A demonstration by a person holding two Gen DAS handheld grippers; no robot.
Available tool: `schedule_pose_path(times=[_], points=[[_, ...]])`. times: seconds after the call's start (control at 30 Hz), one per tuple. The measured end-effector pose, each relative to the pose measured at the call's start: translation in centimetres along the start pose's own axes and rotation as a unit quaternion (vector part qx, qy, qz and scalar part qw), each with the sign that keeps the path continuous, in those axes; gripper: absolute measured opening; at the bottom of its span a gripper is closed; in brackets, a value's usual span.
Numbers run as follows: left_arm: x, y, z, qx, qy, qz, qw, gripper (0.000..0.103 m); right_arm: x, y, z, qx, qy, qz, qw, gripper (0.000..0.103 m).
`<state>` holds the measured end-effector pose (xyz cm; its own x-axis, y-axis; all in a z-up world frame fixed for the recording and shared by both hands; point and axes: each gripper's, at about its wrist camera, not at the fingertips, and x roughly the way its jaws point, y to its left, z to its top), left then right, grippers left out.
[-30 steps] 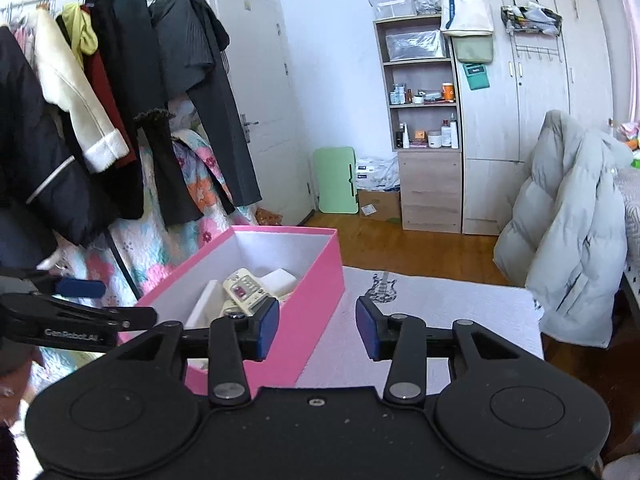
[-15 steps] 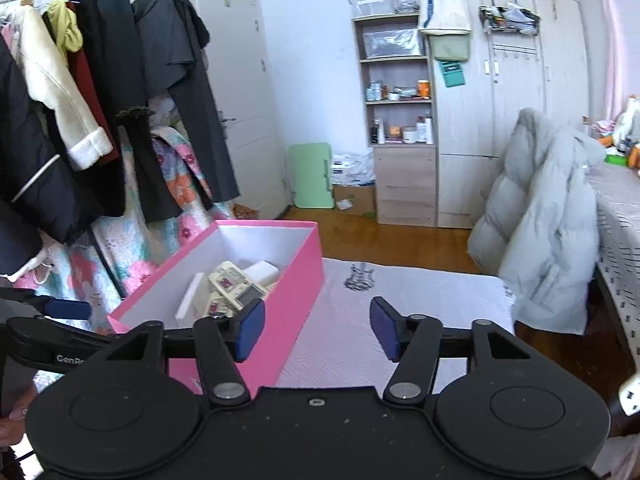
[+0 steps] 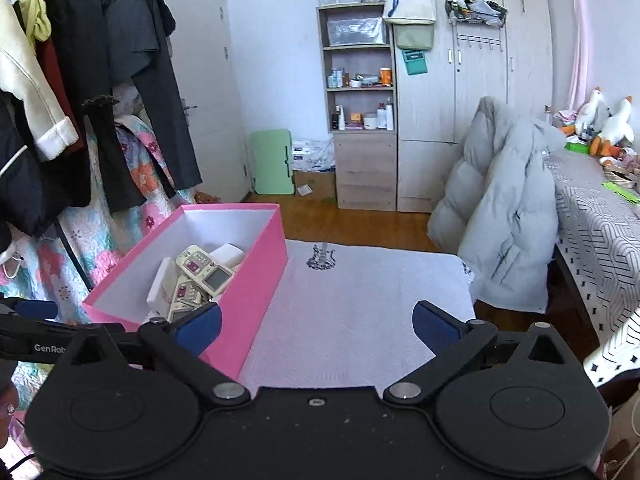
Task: Organize rigid objects
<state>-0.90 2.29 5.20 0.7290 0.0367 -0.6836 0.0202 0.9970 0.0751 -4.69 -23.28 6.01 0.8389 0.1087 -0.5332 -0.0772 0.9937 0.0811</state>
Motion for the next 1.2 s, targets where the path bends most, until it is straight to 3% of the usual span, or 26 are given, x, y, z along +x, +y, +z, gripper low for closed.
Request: schedule_pose_path(times=[0.67, 1.2], points=[[0.6, -0.4, -0.9, 0.014, 0.03, 0.018, 0.9993, 0.101, 0.3, 1.3, -1.4, -0.032, 0.037, -0.027, 0.998, 0.103], [1.0, -0.4, -1.3, 0.011, 0.034, 0.022, 0.9991, 0.102, 1.0, 1.0, -2.4, 0.001, 0.04, -0.069, 0.997, 0.103]])
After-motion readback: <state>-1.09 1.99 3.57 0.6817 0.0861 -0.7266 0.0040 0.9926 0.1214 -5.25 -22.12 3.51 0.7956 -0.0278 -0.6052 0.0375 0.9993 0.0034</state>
